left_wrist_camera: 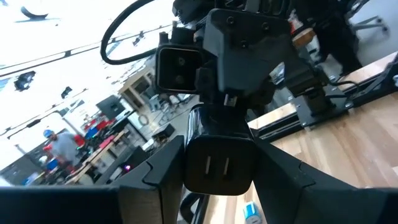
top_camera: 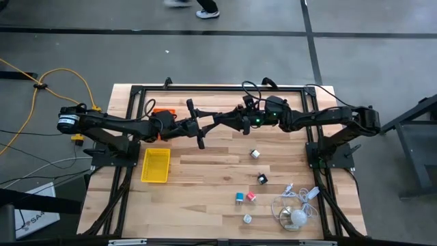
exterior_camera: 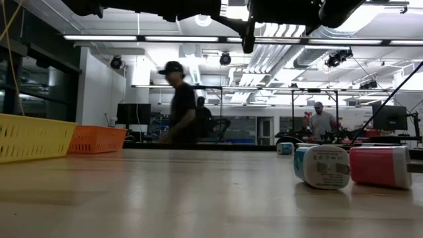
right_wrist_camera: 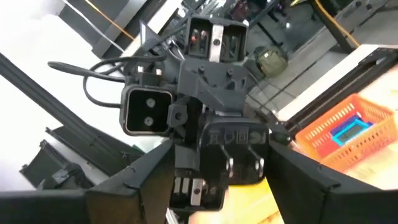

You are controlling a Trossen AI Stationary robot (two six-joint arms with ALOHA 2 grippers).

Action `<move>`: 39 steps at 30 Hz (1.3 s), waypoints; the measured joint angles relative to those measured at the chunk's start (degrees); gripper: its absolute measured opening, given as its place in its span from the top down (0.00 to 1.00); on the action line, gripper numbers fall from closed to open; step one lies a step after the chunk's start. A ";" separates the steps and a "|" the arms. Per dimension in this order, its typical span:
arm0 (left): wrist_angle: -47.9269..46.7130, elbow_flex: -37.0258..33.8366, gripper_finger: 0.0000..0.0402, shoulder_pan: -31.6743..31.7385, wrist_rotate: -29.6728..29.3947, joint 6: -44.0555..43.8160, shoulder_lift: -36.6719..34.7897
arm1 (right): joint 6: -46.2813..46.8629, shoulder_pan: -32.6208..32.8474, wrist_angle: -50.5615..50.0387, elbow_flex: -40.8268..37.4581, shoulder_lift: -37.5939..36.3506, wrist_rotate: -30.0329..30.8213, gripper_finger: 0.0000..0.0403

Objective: Pick & Place Office items
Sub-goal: Put the top black charger adapter into the yellow basket

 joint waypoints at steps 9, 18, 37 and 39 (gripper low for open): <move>-2.02 0.00 0.62 -2.34 -4.72 1.81 0.00 | -0.03 0.02 -7.62 0.00 -0.02 -5.01 0.44; -14.04 0.07 0.62 -6.54 -28.40 -2.23 -1.54 | -0.05 1.46 -12.71 0.00 -0.02 -9.29 0.44; -69.29 0.03 0.62 -21.48 -38.17 -48.86 -10.70 | -4.64 5.70 -20.37 0.00 -0.02 -5.98 0.44; -73.52 -0.02 0.62 -23.45 -38.00 -53.27 -10.84 | -4.65 5.70 -20.41 0.00 -0.02 -5.97 0.44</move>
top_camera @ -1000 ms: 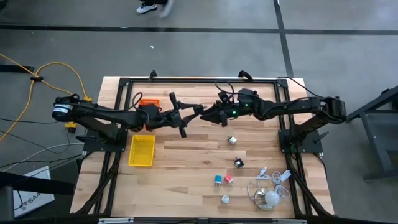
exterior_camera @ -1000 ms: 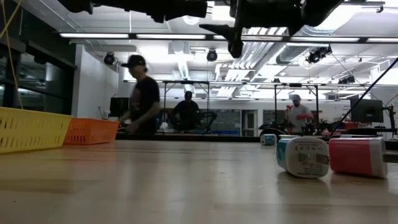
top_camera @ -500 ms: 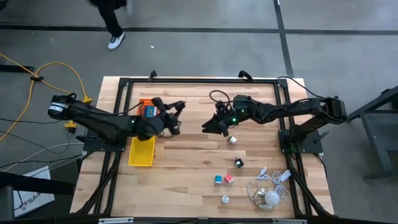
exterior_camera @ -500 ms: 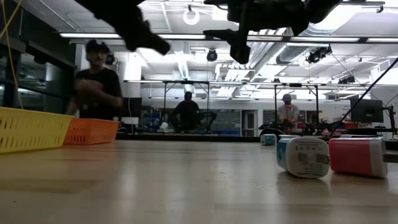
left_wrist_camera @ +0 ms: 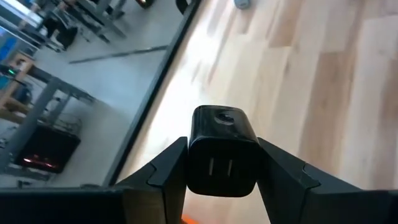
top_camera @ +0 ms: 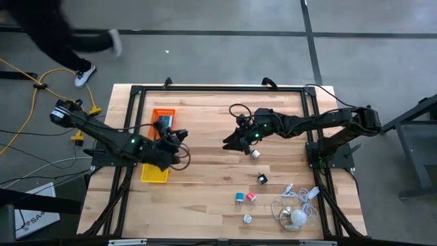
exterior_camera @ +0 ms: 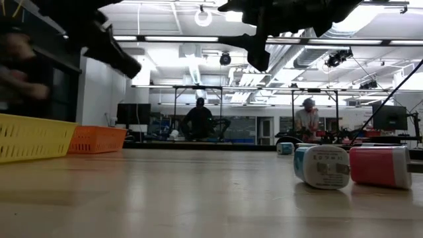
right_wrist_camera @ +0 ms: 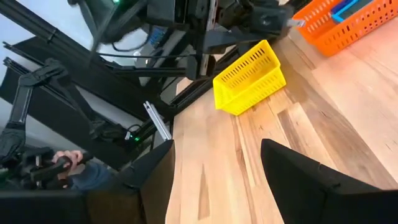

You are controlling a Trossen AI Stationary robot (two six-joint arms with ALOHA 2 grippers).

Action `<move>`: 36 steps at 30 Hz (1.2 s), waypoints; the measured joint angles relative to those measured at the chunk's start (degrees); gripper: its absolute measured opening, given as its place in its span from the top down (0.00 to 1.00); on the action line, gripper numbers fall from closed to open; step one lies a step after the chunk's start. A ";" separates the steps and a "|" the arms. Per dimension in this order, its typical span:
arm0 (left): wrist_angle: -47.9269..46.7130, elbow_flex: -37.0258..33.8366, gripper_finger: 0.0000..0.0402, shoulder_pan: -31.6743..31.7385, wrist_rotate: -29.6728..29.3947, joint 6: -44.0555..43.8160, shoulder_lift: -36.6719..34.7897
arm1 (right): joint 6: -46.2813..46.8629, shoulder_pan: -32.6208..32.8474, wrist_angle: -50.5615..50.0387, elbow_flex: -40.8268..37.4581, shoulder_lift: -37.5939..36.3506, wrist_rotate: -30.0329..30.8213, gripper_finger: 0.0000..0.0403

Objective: Pick & Place Office items
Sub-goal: Put the top black charger adapter into the yellow basket

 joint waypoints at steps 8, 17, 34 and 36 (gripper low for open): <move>-16.39 0.00 0.62 -7.89 5.16 -22.73 0.02 | 0.04 0.01 -0.54 0.00 0.00 0.70 0.44; -24.49 0.02 0.62 -15.02 16.14 -39.65 1.82 | 0.07 -0.04 -0.48 0.00 0.00 1.78 0.44; -34.67 0.02 0.62 -21.89 22.33 -53.23 9.03 | 0.09 -0.04 -0.50 0.00 0.00 2.90 0.44; -34.83 0.02 0.62 -21.89 23.42 -53.24 11.21 | 0.09 -0.04 -0.48 0.00 0.00 2.90 0.44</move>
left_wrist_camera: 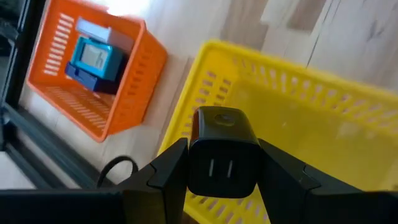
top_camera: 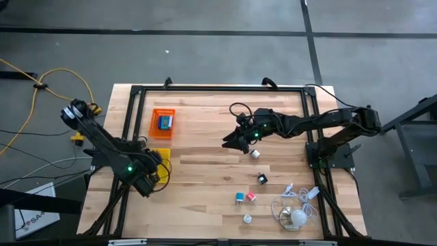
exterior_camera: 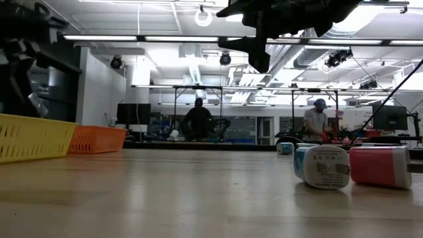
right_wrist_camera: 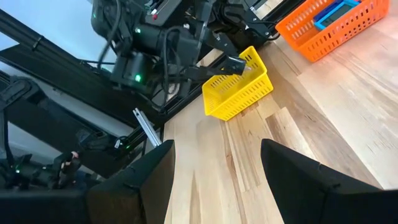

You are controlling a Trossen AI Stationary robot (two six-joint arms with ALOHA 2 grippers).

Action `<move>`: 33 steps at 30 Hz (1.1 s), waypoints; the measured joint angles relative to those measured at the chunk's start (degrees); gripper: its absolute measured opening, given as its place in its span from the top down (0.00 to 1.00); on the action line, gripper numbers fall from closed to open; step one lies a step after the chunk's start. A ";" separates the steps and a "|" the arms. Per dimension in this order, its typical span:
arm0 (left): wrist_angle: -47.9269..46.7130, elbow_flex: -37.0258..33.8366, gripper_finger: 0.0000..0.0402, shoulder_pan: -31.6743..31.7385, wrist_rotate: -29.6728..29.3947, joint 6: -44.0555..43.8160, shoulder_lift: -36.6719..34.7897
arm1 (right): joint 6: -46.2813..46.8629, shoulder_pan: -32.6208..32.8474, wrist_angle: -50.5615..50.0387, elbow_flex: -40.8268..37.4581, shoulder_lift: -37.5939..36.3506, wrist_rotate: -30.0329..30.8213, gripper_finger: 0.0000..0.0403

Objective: Pick & Place Office items
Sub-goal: Put the top black charger adapter into the yellow basket

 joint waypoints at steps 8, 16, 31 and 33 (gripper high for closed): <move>0.56 0.00 0.62 0.00 0.38 -0.01 6.02 | 0.00 0.00 0.00 0.00 0.00 0.13 0.44; 2.16 0.02 0.60 0.00 2.89 3.24 8.68 | 0.02 0.00 0.01 0.00 0.00 0.13 0.44; 2.38 0.02 0.59 2.45 2.94 4.81 8.83 | 0.02 0.04 0.00 0.00 0.00 0.09 0.44; 2.38 0.02 0.59 2.97 2.94 5.71 8.83 | 0.02 0.04 0.00 0.00 0.00 -0.18 0.44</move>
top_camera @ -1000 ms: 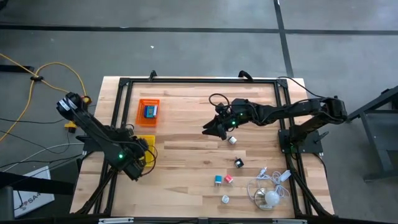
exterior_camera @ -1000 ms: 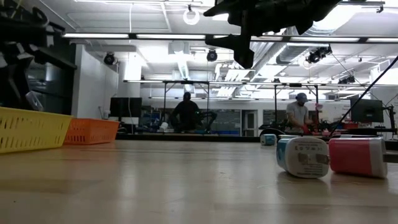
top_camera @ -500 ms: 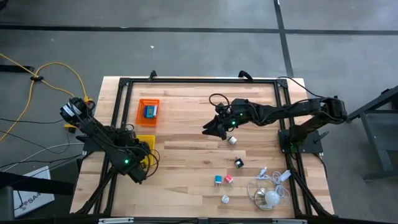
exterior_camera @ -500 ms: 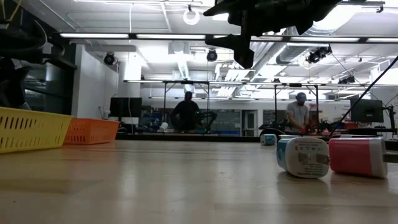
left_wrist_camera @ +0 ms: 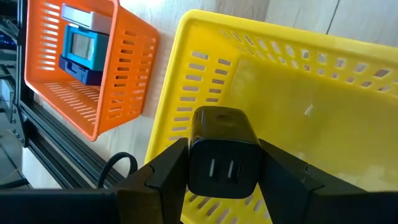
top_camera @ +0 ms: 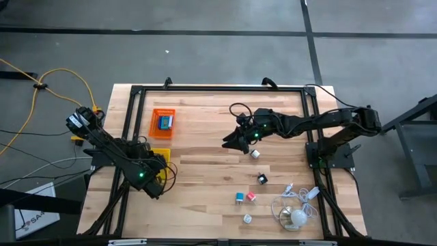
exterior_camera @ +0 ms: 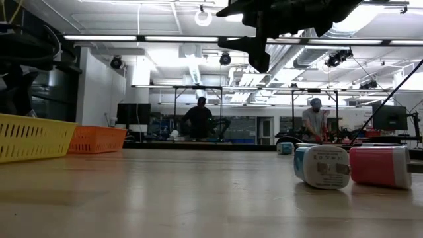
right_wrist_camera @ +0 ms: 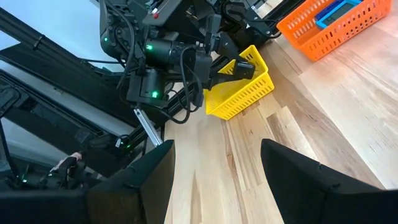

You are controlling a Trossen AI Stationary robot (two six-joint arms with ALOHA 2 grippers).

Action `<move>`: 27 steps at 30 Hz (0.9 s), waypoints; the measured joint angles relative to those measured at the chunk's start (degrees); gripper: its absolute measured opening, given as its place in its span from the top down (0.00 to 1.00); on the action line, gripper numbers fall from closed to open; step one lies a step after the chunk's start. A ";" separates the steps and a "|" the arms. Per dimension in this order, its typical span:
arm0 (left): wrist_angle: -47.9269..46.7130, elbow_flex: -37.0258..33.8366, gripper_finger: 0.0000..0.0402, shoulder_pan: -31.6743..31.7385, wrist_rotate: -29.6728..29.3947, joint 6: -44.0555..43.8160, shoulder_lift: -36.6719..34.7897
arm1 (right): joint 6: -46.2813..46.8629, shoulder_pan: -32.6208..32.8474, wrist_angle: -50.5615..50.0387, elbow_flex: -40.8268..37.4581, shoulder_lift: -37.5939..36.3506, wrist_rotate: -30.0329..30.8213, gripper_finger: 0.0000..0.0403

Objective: Pick & Place Office items
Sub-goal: Put the top black charger adapter into the yellow basket, then put the white charger adapter into the yellow basket

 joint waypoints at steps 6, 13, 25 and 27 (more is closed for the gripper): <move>0.00 0.00 0.53 0.88 0.10 0.48 0.00 | 0.00 0.54 0.00 0.00 0.00 0.02 0.44; 0.02 0.00 0.45 0.85 0.93 1.44 0.00 | 0.00 1.93 0.00 0.00 0.00 0.03 0.44; 0.03 0.00 0.45 0.85 0.92 1.69 0.00 | 0.00 2.36 0.00 0.00 0.00 0.49 0.44; 0.02 0.00 0.45 0.85 0.90 1.87 0.00 | -0.01 2.36 0.00 0.00 0.00 0.51 0.44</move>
